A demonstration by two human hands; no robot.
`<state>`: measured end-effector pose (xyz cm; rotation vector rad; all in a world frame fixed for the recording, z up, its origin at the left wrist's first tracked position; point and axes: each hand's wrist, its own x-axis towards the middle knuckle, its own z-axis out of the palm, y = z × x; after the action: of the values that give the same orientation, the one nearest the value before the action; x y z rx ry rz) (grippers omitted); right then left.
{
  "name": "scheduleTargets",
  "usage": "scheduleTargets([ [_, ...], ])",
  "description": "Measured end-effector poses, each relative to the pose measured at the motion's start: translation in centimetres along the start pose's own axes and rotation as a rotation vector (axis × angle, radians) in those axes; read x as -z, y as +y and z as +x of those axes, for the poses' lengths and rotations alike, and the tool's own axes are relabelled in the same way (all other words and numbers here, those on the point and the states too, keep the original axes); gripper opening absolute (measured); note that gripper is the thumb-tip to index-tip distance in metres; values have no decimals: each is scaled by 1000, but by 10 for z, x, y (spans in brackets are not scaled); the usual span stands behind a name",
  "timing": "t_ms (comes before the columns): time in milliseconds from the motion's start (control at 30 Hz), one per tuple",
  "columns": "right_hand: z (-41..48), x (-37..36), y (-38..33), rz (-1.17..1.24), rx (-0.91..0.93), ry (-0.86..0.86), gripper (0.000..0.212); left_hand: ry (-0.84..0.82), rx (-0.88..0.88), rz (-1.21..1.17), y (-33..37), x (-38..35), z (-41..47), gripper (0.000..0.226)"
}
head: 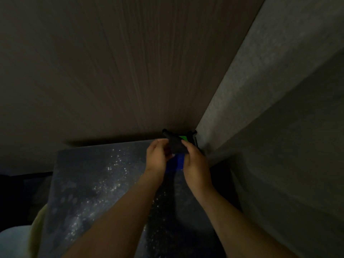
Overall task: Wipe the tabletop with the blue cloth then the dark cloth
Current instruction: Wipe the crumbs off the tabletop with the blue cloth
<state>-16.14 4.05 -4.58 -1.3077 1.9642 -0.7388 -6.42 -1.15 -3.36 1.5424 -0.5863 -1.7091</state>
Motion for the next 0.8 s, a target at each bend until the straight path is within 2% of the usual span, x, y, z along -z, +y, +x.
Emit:
scheduleTargets([
  [67, 7, 4, -7, 11, -19, 15, 44, 2, -63, 76, -1, 1, -1, 25],
  [200, 24, 8, -14, -49, -38, 73, 38, 11, -276, 468, -12, 11, -4, 27],
  [333, 33, 16, -19, -55, 60, 180, 33, -6, -380, 732, -27, 12, -10, 21],
  [400, 36, 20, -21, -32, 95, 209, 32, -28, -502, 899, -37, 10, -11, 21],
  [567, 44, 24, -27, -22, 195, 242, 29, -220, -818, 1283, -56, 4, -6, 59],
  [667, 46, 28, -26, -18, 208, 219, 29, -262, -810, 1457, -62, -1, -2, 73],
  [800, 47, 31, -21, -34, 188, 205, 29, -316, -676, 1588, -70, -1, 5, 77],
])
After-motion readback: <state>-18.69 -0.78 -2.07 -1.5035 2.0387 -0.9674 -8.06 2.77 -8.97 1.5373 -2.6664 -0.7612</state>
